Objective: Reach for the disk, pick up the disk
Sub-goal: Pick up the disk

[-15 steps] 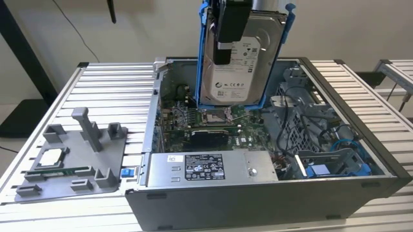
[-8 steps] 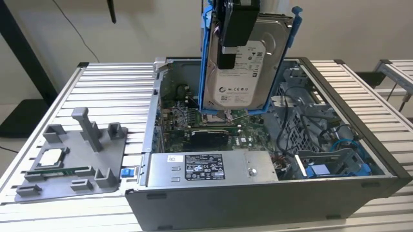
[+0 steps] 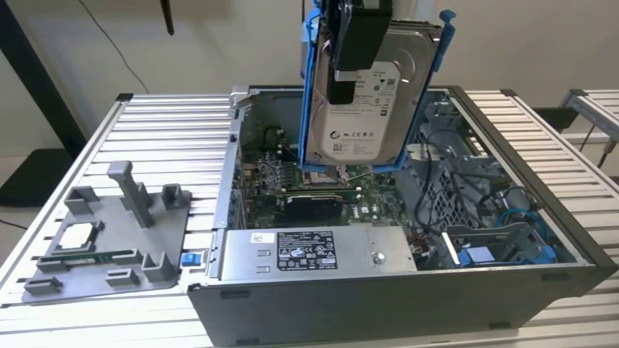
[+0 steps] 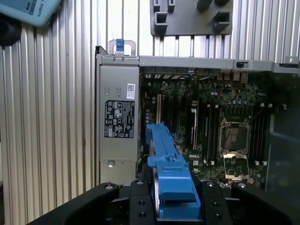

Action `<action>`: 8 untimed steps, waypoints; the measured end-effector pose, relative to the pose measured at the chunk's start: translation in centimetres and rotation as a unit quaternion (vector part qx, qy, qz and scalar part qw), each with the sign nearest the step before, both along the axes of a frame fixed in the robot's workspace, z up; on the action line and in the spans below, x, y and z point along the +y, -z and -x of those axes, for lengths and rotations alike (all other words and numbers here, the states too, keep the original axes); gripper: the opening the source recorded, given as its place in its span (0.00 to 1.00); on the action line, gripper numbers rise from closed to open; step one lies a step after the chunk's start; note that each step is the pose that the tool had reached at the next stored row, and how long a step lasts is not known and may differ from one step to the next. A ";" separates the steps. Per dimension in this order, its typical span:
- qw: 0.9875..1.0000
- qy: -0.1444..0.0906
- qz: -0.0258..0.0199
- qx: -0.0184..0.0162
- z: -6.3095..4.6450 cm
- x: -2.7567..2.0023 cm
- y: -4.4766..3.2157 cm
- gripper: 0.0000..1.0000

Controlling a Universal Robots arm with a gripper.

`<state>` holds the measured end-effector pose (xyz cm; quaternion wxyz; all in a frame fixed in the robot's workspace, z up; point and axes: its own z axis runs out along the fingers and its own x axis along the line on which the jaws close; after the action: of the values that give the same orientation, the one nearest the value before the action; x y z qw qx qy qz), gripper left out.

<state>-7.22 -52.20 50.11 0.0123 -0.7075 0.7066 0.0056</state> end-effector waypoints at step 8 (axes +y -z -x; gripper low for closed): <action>1.000 0.000 0.000 0.000 -1.0 -0.12 0.06 0.00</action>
<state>-6.21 -52.31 50.05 0.0124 -0.7074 0.7067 0.0056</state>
